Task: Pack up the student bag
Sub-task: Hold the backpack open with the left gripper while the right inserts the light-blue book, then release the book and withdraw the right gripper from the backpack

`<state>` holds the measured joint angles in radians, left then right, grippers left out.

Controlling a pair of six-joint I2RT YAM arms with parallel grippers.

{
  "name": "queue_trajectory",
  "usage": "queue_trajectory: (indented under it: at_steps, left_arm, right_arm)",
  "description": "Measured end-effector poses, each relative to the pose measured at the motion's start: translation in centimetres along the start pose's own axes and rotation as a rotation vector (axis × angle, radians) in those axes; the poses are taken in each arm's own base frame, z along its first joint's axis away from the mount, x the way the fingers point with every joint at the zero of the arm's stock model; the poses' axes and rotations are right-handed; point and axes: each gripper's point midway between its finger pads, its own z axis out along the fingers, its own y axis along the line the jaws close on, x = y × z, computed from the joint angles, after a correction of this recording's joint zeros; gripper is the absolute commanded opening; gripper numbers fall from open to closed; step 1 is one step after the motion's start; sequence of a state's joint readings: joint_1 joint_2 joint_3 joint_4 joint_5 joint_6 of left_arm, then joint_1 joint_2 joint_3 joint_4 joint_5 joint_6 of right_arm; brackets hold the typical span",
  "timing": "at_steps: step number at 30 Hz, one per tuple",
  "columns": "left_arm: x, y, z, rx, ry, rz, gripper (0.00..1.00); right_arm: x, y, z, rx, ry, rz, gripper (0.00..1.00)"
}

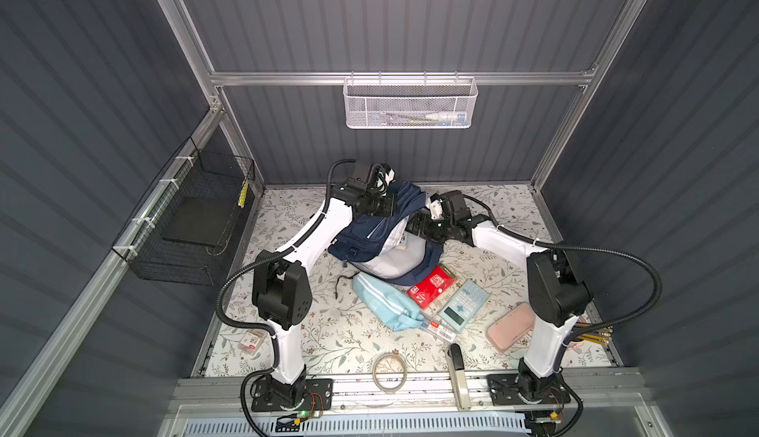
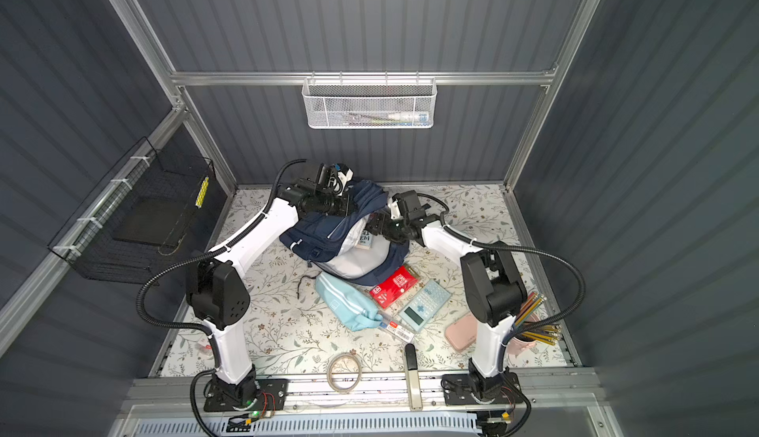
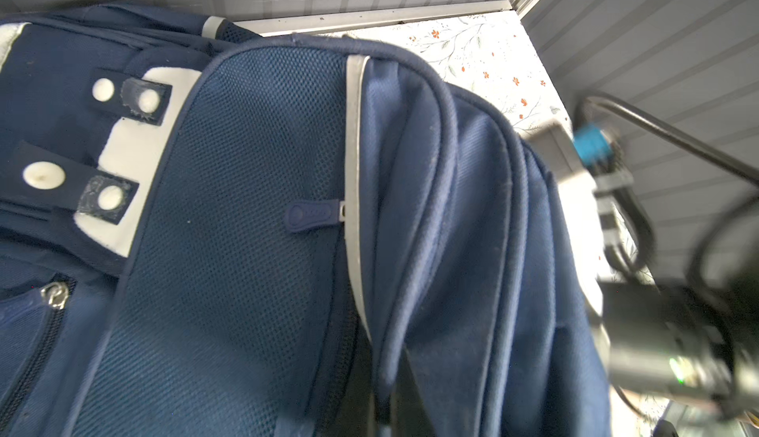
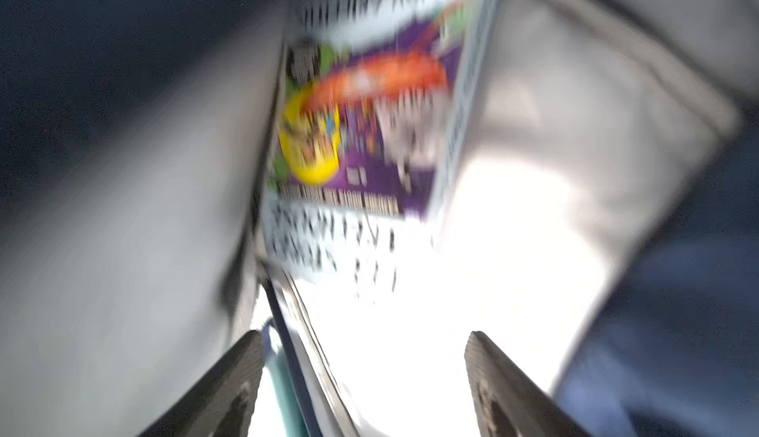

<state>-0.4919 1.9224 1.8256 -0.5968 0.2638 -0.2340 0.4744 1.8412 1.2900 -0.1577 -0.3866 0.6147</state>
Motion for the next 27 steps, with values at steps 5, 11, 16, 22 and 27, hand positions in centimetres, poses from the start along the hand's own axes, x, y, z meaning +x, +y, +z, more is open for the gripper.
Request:
queue_trajectory:
  at_steps: [5, 11, 16, 22, 27]
  left_arm:
    - [0.0, 0.0, 0.0, 0.0, 0.001, -0.004, 0.0]
    - [0.0, -0.1, 0.0, 0.003, 0.002, -0.006, 0.0]
    - [0.3, -0.1, 0.1, 0.011, 0.0, -0.016, 0.0]
    - [1.8, -0.3, 1.4, 0.07, 0.009, -0.08, 0.0]
    - [1.4, -0.4, 1.6, 0.094, -0.013, -0.119, 0.0]
  right_arm:
    - [3.0, -0.5, 2.2, 0.059, 0.052, -0.157, 0.82]
    - [3.8, -2.7, 3.9, 0.13, 0.076, -0.246, 0.78]
    - [3.5, -2.2, 6.2, 0.089, 0.067, -0.234, 0.59]
    - [1.8, 0.1, 8.5, -0.073, 0.04, -0.1, 0.41]
    - [-0.5, 2.0, 9.9, -0.143, 0.0, -0.039, 0.69]
